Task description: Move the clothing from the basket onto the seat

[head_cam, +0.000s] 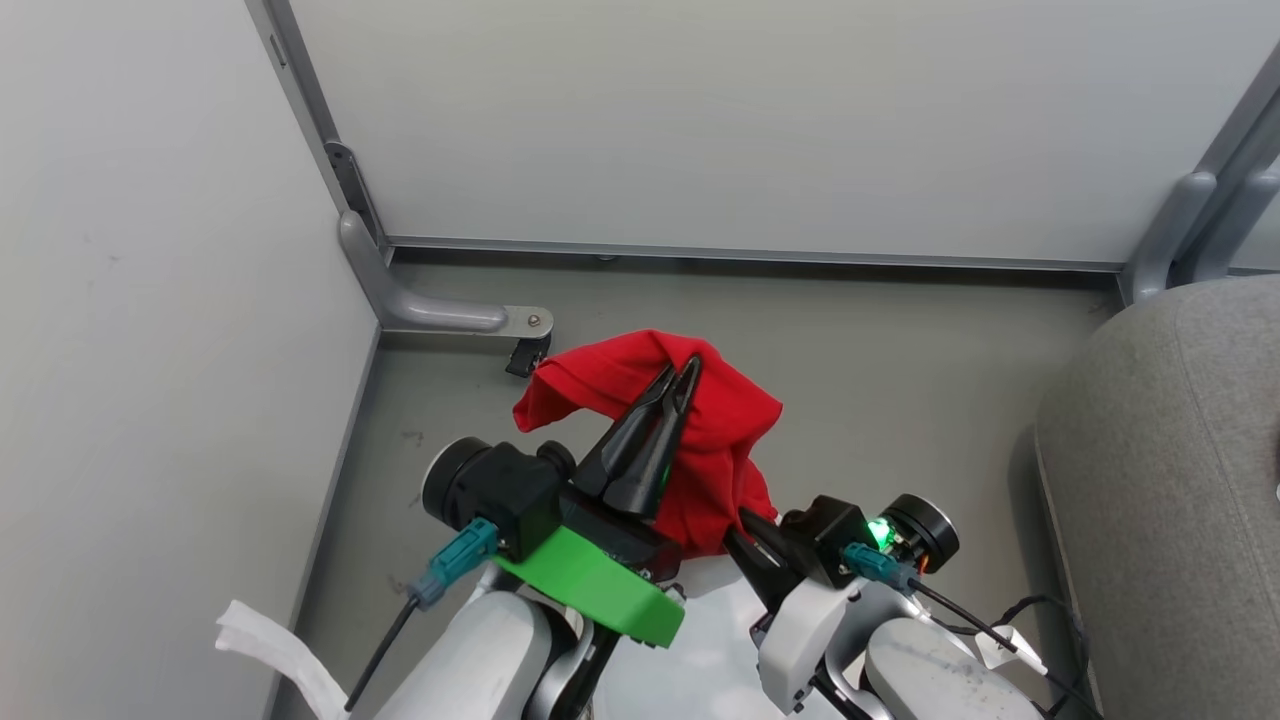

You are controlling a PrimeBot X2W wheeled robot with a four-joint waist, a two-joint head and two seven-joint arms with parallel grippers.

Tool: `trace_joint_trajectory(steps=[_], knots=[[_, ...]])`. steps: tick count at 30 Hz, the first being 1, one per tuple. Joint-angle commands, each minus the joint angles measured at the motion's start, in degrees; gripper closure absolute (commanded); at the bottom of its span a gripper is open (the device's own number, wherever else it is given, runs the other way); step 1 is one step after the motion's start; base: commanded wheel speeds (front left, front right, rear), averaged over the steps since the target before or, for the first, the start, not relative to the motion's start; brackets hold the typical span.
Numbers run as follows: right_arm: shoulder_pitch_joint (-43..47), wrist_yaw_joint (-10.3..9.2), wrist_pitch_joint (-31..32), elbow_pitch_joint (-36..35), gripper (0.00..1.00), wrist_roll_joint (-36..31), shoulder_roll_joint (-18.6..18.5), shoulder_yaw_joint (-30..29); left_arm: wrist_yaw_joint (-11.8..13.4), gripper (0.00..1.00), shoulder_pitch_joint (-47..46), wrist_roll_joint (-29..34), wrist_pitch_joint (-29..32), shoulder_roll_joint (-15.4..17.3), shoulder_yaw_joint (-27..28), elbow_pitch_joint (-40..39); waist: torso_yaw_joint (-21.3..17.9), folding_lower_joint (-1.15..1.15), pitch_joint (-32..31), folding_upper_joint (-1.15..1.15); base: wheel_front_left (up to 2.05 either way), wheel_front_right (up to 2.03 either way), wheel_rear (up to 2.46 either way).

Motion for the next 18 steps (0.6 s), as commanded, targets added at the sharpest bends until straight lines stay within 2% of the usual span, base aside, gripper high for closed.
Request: trace_joint_trajectory(steps=[1, 2, 3, 10, 18], knots=[[0.05, -0.08, -0.01, -0.35, 1.0, 0.33, -0.24, -0.05, -0.19, 0.72, 0.7, 0.75, -0.22, -0.19, 0.75, 0.12, -0.7, 0.0, 0.17, 0.0, 0.0, 0.0, 0.0], [0.17, -0.08, -0.01, -0.56, 1.0, 0.39, -0.27, -0.26, -0.2, 0.33, 1.05, 0.63, -0.21, -0.19, 0.8, 0.65, -1.04, 0.0, 0.21, 0.0, 0.0, 0.0, 0.0], [0.27, -0.08, -0.01, -0.93, 1.0, 0.34, -0.27, -0.52, -0.2, 0.0, 1.1, 1.04, -0.18, -0.19, 1.35, 0.66, -1.62, 0.0, 0.3, 0.0, 0.0, 0.0, 0.0], [2.13, -0.08, -0.01, -3.56, 1.0, 0.46, -0.23, -2.71, -0.2, 0.0, 2.37, 3.59, -0.13, 0.52, 3.76, 1.97, -8.33, 0.0, 0.71, 0.0, 0.0, 0.0, 0.0], [4.29, -0.07, -0.02, -6.07, 1.0, -0.2, -0.23, -5.62, -0.2, 0.0, 4.33, 5.17, -0.11, 1.38, 6.63, 2.91, -20.88, 0.0, 1.33, 0.0, 0.0, 0.0, 0.0]])
